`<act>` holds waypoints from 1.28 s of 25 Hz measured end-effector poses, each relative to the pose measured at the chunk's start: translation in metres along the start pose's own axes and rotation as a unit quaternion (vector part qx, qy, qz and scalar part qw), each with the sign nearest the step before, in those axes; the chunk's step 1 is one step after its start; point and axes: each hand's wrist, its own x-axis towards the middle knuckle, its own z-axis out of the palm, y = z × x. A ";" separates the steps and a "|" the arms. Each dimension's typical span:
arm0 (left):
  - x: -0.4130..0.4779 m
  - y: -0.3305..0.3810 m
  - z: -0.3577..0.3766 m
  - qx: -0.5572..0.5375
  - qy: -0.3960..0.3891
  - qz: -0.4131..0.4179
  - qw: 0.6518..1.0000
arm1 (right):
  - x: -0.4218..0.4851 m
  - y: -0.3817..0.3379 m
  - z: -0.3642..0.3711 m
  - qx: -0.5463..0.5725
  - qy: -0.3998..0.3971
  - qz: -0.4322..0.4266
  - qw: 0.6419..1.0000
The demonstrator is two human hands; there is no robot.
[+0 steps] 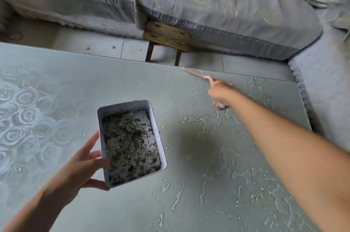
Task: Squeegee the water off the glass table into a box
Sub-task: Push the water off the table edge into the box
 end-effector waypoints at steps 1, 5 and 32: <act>-0.001 -0.001 0.002 -0.006 0.002 -0.003 1.000 | -0.013 0.008 0.015 -0.029 -0.007 -0.025 0.999; -0.017 0.002 0.017 -0.018 0.006 -0.012 1.000 | -0.110 0.065 0.043 -0.078 -0.122 -0.079 0.986; -0.050 0.001 0.036 -0.043 -0.047 0.006 0.998 | -0.117 0.104 0.067 0.050 0.001 0.025 0.998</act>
